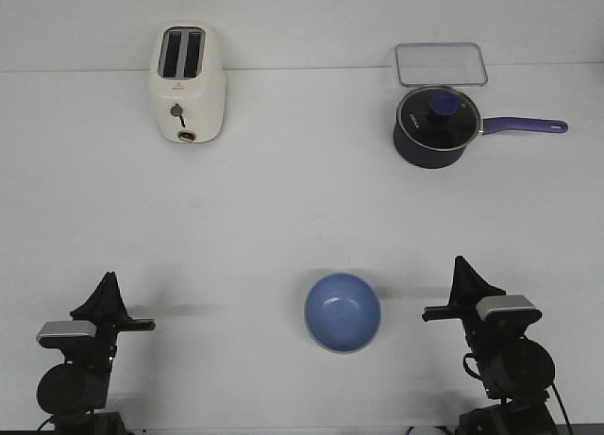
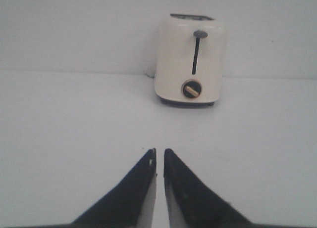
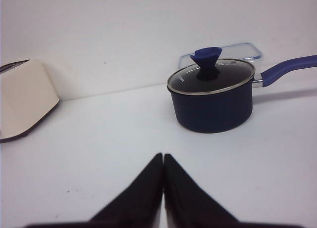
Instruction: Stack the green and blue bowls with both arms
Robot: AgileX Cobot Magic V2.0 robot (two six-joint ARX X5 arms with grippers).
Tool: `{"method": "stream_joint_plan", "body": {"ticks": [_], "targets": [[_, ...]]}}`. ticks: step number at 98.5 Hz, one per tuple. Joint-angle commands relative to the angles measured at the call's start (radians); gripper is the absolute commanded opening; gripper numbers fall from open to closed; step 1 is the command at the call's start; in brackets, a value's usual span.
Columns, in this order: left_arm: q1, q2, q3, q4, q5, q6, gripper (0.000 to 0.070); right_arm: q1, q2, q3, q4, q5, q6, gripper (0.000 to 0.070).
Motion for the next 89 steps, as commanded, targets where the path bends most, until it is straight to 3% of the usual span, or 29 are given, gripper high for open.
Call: {"method": "stream_joint_plan", "body": {"ticks": [1,60,67,80,89], "targets": [[0.002,-0.002,-0.021,0.006,0.001,0.015,0.0015,0.002,0.001,0.002,0.014,0.001,-0.006,0.0000],[0.002,-0.001,-0.020,0.005,0.001,0.015,0.0015,0.002,0.001,0.002,0.013,0.001,-0.013,0.0000],[0.002,-0.001,-0.020,0.005,0.001,0.015,0.0015,0.000,0.000,0.002,0.014,0.002,-0.071,0.0000],[0.002,-0.001,-0.020,0.005,0.001,0.015,0.0015,-0.033,-0.045,-0.021,0.014,-0.002,-0.264,0.0000],[0.002,-0.001,-0.020,0.005,0.001,0.015,0.0015,-0.072,-0.130,-0.072,0.007,-0.056,-0.409,0.0000]]}}
